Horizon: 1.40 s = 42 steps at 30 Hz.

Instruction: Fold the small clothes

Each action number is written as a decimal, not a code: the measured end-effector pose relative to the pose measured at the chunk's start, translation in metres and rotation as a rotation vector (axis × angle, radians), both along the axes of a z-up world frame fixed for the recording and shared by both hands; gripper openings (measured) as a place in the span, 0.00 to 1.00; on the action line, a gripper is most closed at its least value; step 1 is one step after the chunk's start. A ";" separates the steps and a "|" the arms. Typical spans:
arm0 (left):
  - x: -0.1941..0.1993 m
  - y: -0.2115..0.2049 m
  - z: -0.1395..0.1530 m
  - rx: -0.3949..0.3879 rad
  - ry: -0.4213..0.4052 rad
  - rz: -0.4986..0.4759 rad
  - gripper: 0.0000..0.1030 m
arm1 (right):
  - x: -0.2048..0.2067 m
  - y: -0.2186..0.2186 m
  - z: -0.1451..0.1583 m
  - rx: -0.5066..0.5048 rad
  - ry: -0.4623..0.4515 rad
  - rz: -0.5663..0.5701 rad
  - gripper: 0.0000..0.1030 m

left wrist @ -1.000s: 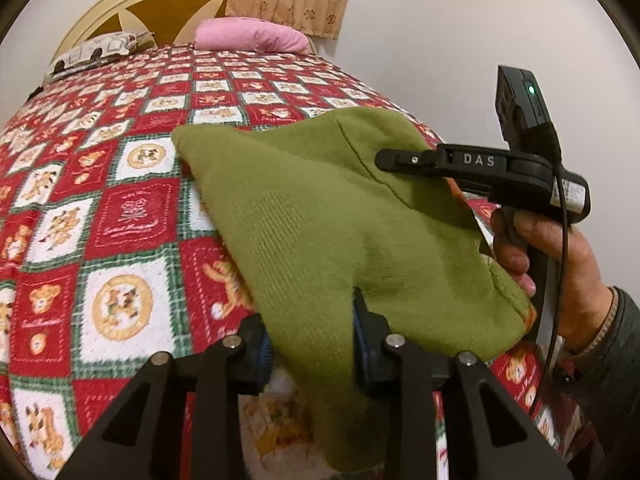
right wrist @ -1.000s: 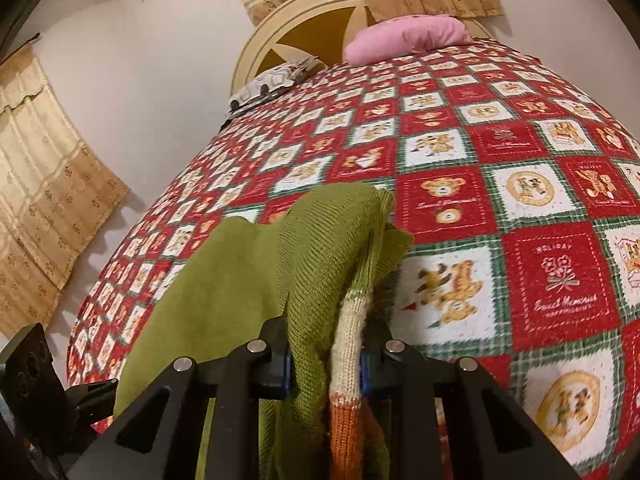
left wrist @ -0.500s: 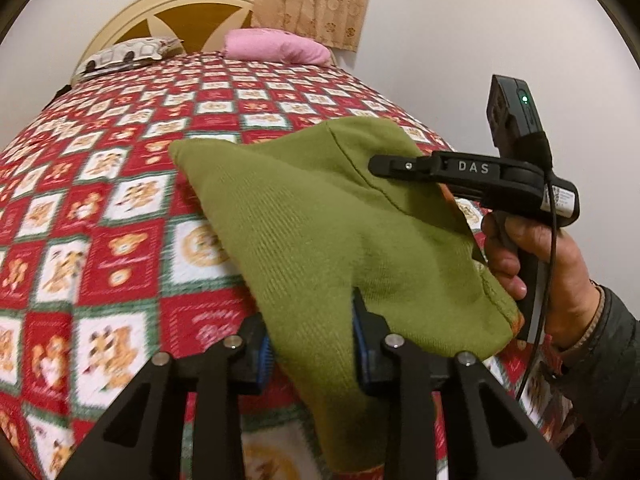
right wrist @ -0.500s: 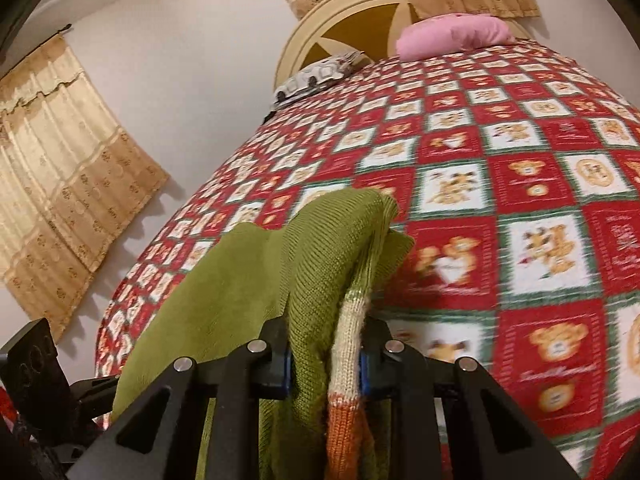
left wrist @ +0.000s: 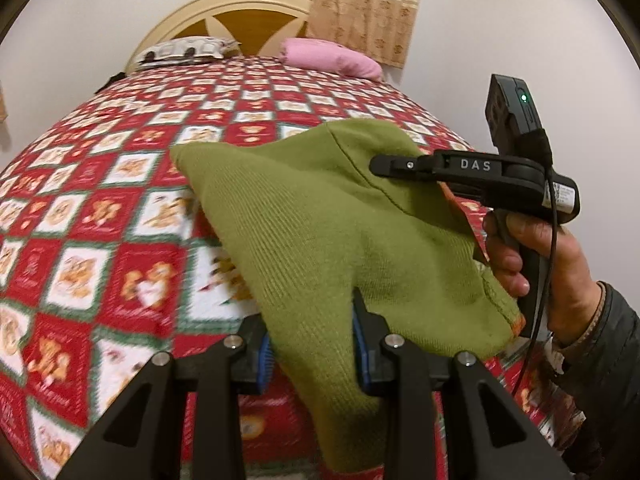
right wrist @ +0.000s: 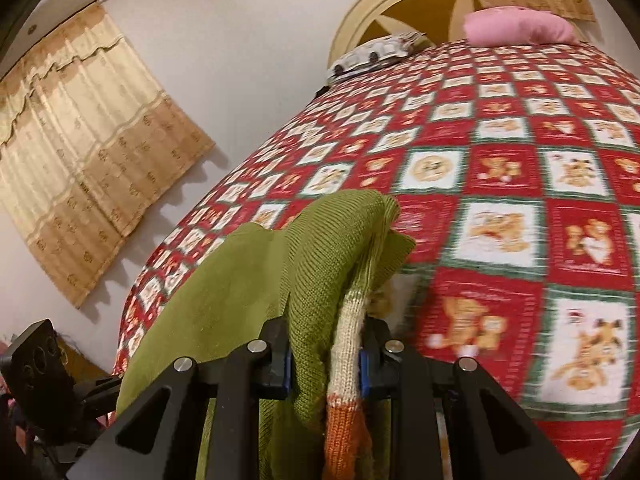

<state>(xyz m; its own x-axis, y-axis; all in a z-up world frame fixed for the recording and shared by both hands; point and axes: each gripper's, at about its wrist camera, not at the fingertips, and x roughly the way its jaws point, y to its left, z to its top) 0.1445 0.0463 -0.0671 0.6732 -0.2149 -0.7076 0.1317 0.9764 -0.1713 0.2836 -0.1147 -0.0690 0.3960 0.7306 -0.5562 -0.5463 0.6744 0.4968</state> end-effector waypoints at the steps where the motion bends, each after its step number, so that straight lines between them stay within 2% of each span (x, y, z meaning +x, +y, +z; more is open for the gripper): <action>1: -0.003 0.004 0.000 -0.001 -0.002 0.009 0.32 | -0.002 0.006 0.000 0.000 0.000 0.010 0.22; 13: -0.037 0.053 -0.001 0.019 -0.034 0.121 0.32 | -0.020 0.079 0.003 0.009 -0.005 0.131 0.22; 22: -0.052 0.075 -0.005 0.034 -0.056 0.168 0.32 | -0.026 0.116 0.003 0.009 -0.001 0.198 0.22; 33: -0.069 0.111 -0.017 0.038 -0.051 0.254 0.32 | -0.032 0.183 0.001 -0.036 -0.001 0.303 0.22; 42: -0.074 0.123 -0.030 0.030 -0.037 0.281 0.32 | -0.025 0.202 -0.012 -0.067 0.030 0.323 0.22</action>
<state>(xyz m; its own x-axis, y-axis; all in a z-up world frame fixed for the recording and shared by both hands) 0.0700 0.1694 -0.0970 0.7288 0.0042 -0.6848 -0.1393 0.9800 -0.1423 0.2586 0.0869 -0.0811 0.1323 0.7770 -0.6155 -0.7227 0.5006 0.4766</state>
